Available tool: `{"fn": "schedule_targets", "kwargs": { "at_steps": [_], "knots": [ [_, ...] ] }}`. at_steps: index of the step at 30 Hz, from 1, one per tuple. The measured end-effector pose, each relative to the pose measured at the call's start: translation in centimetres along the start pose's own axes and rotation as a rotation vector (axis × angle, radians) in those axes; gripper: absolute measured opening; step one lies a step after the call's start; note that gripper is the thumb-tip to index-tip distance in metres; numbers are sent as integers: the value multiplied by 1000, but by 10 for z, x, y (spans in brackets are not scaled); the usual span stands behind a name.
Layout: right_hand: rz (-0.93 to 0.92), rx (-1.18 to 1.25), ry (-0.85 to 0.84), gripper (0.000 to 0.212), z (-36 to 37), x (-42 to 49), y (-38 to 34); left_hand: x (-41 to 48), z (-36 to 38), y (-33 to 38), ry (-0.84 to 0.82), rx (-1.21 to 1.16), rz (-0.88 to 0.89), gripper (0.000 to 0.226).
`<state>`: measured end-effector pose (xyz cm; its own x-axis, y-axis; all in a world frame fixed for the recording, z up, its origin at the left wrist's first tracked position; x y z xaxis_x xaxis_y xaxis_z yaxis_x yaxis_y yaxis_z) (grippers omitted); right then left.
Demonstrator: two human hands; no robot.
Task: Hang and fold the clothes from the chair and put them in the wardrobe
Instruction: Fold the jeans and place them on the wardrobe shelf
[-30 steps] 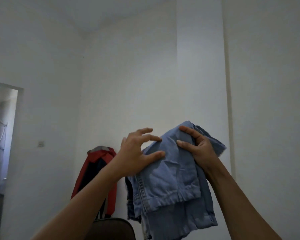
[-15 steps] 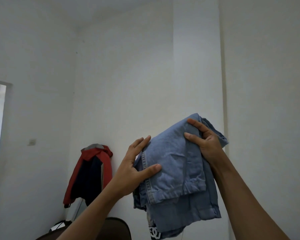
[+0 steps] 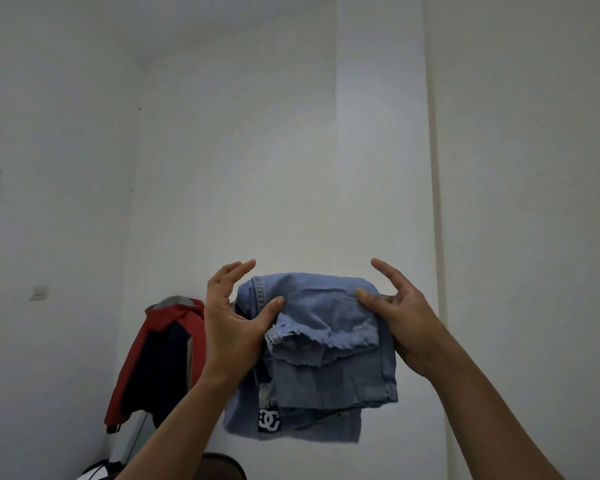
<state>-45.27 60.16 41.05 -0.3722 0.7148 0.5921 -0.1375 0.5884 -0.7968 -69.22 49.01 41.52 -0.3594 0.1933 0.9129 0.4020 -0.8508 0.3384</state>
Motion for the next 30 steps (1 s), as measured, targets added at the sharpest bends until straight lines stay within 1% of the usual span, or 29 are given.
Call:
{"fn": "schedule_targets", "kwargs": {
  "at_steps": [3, 5, 7, 9, 10, 12, 14, 15, 19, 22, 25, 26, 28, 29, 30],
  "knots": [
    [-60, -75, -65, 78, 12, 1, -1, 5, -2, 4, -11, 25, 43, 63],
    [-115, -162, -7, 76, 9, 1, -4, 10, -2, 6, -75, 53, 70, 63],
    [-176, -243, 69, 74, 5, -1, -8, 15, -1, 4, -185, 85, 68, 68],
    [-233, -300, 98, 73, 5, -2, -11, 17, 3, 5, -286, 145, 80, 74],
    [-261, -332, 105, 72, 6, -3, -12, 18, 5, 7, -307, 176, 101, 74],
    [-298, -460, 154, 70, 5, -3, -14, 17, 3, 10, -289, 193, 138, 74],
    [-315, -615, 242, 69, 2, -7, -16, 17, 0, 15, -249, 185, 168, 73],
    [-338, -616, 268, 69, 2, -10, -19, 16, 0, 18, -236, 184, 180, 72],
    [-443, -357, 231, 63, 7, -16, -29, 16, -2, 18, -229, 184, 176, 74],
    [-467, -327, 259, 60, 8, -18, -31, 15, 1, 13, -243, 251, 144, 80],
    [-487, -335, 299, 59, 8, -20, -27, 11, 3, 2, -260, 397, 48, 87],
    [-492, -353, 313, 59, 8, -21, -25, 9, 3, -1, -260, 478, 20, 91],
    [-494, -389, 329, 58, 10, -21, -20, 4, 4, 3, -252, 703, 19, 96],
    [-495, -408, 332, 57, 11, -21, -16, 2, 7, 7, -255, 759, 27, 97],
    [-499, -435, 334, 56, 13, -21, -11, 0, 11, 10, -272, 743, 11, 95]
  ]
}}
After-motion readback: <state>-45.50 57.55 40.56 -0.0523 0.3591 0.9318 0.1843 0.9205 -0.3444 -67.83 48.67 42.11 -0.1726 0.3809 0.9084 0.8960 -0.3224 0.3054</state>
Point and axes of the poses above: each hand's wrist, its own x-axis towards the middle knuckle, its own z-axis out of the palm, y = z × x, the point moved 10 cm from there along x, towards the middle knuckle, and after that the axes turned 12 degrees about -x, right-handed, at the moved point
